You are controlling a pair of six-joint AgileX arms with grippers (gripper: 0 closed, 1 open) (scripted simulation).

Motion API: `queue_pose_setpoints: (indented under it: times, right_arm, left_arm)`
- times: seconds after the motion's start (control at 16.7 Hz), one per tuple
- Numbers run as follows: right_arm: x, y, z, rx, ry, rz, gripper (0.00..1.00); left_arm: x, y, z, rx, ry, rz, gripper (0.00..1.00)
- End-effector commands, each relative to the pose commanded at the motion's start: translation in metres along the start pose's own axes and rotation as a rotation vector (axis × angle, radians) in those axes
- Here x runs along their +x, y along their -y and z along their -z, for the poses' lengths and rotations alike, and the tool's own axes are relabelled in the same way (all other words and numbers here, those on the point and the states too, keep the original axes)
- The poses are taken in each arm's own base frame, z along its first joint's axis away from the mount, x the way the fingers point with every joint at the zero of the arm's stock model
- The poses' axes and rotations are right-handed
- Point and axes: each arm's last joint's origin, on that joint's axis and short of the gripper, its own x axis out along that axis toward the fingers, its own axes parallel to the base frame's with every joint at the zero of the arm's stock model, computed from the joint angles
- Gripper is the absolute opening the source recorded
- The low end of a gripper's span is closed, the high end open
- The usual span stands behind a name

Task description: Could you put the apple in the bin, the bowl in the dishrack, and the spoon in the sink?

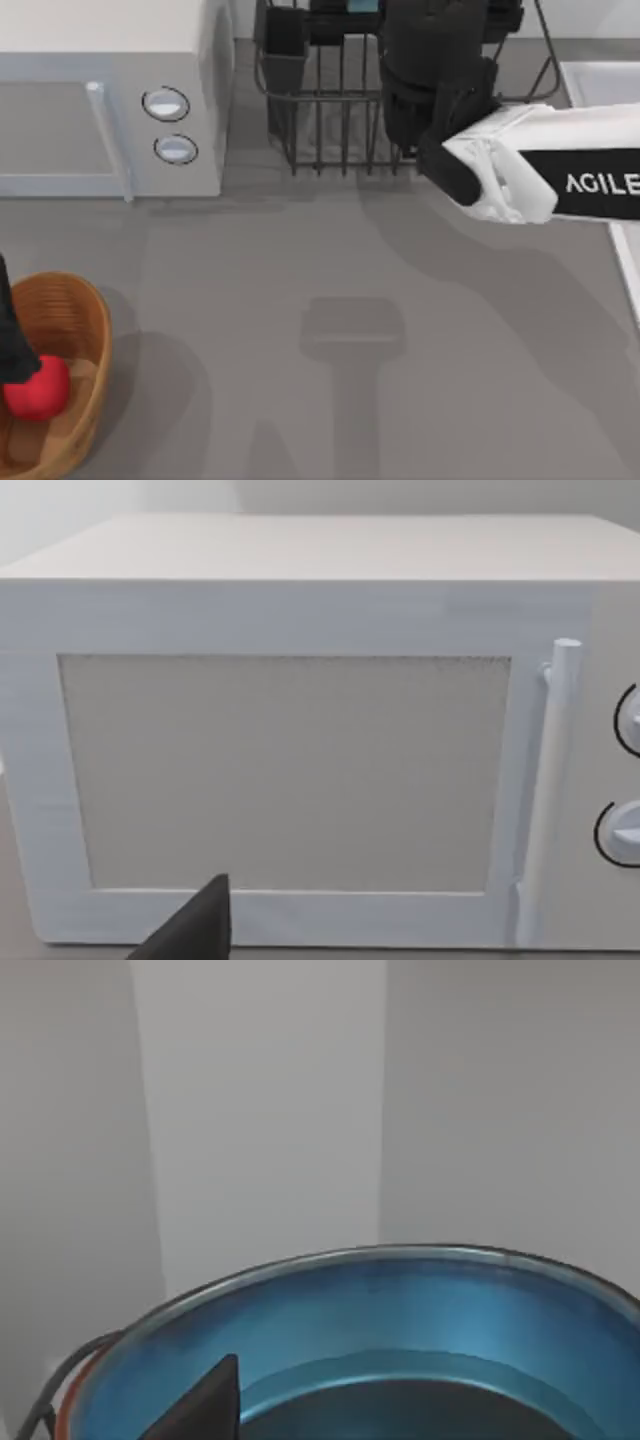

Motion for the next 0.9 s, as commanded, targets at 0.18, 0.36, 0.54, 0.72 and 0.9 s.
queue_pose_setpoints:
  times: [0.18, 0.36, 0.54, 0.72, 0.9]
  right_arm:
    - [-0.008, 0.024, -0.007, -0.007, -0.019, -0.033, 1.00]
    - [-0.029, 0.069, -0.017, -0.017, -0.056, -0.073, 1.00]
    - [-0.071, 0.125, -0.027, -0.023, -0.097, -0.106, 1.00]
    - [-0.131, 0.180, -0.027, -0.021, -0.121, -0.125, 1.00]
    - [-0.193, 0.220, -0.010, -0.014, -0.113, -0.125, 1.00]
  left_arm:
    - [0.000, 0.000, 0.000, 0.000, 0.000, 0.000, 1.00]
    - [0.000, 0.000, 0.000, 0.000, 0.000, 0.000, 1.00]
    - [0.000, 0.000, 0.000, 0.000, 0.000, 0.000, 1.00]
    - [0.000, 0.000, 0.000, 0.000, 0.000, 0.000, 1.00]
    - [0.000, 0.000, 0.000, 0.000, 0.000, 0.000, 1.00]
